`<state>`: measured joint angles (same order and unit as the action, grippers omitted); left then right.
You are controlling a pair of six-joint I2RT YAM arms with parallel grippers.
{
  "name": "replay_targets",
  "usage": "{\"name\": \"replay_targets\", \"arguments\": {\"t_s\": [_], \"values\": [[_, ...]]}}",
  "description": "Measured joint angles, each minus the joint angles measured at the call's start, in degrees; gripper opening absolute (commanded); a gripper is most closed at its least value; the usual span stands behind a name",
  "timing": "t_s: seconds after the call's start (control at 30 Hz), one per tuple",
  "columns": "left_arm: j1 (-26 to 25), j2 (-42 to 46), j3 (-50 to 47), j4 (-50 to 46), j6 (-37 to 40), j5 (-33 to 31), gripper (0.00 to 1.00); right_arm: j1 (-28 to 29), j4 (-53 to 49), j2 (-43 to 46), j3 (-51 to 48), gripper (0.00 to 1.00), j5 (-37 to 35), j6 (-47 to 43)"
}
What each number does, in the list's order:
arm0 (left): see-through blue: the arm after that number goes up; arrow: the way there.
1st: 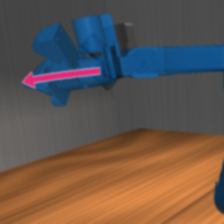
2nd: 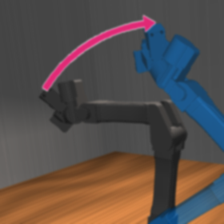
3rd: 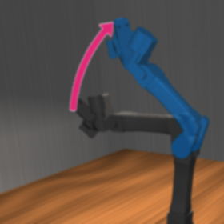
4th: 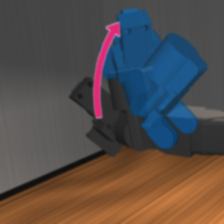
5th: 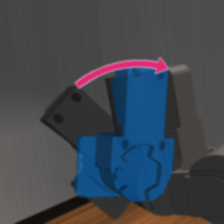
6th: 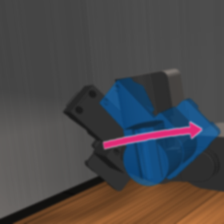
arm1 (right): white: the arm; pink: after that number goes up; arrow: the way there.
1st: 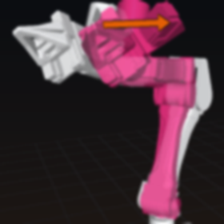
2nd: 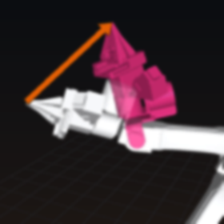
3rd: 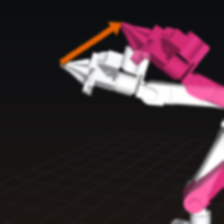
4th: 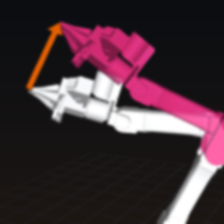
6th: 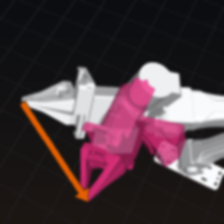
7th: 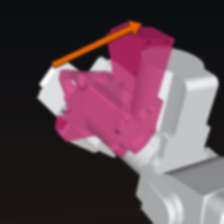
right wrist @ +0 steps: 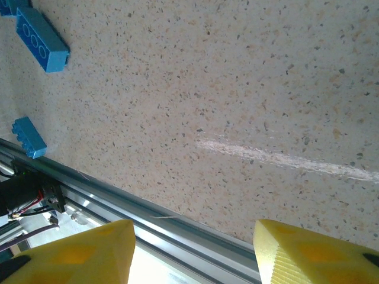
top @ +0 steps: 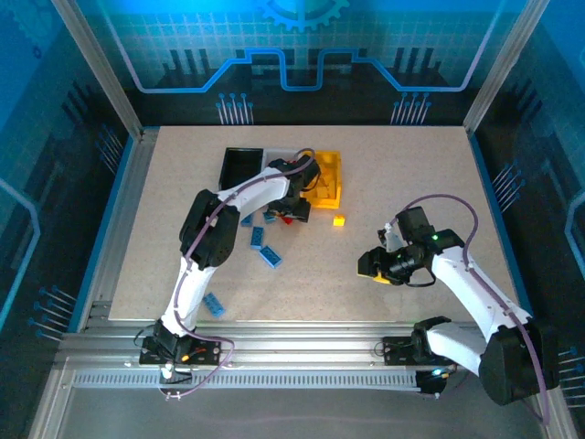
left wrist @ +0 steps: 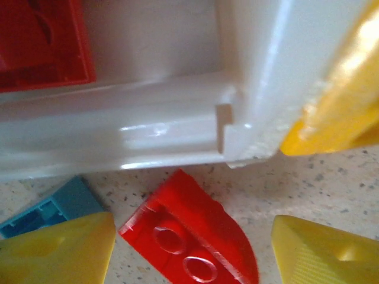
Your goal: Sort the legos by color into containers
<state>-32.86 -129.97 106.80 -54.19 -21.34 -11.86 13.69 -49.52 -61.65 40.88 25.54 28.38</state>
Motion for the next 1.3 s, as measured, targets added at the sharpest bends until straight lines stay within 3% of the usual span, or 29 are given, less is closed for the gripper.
{"name": "replay_targets", "arguments": {"t_s": [0.27, 0.53, 0.63, 1.07, 1.3], "values": [[0.4, -1.3, 1.6, -0.2, 0.8, -0.4, 0.63, 0.0, -0.2, -0.5, 0.0, 0.55, 0.0, 0.0], [-0.3, -1.2, 0.6, 1.0, 0.3, -0.4, 0.62, 0.0, -0.2, -0.5, 0.0, 0.54, 0.0, 0.0], [-0.9, -0.3, -1.4, 3.5, -0.8, -0.4, 0.54, 0.0, -0.2, -0.5, 0.0, 0.54, 0.0, 0.0], [-2.4, 0.9, -4.1, 5.9, -2.7, -0.1, 0.35, 0.0, -0.1, 0.2, 0.0, 0.52, 0.0, 0.0], [-2.7, 6.5, -12.3, 7.2, -6.6, 2.9, 0.35, 0.0, -0.1, 0.8, -0.1, 0.52, 0.0, 0.0]]}}
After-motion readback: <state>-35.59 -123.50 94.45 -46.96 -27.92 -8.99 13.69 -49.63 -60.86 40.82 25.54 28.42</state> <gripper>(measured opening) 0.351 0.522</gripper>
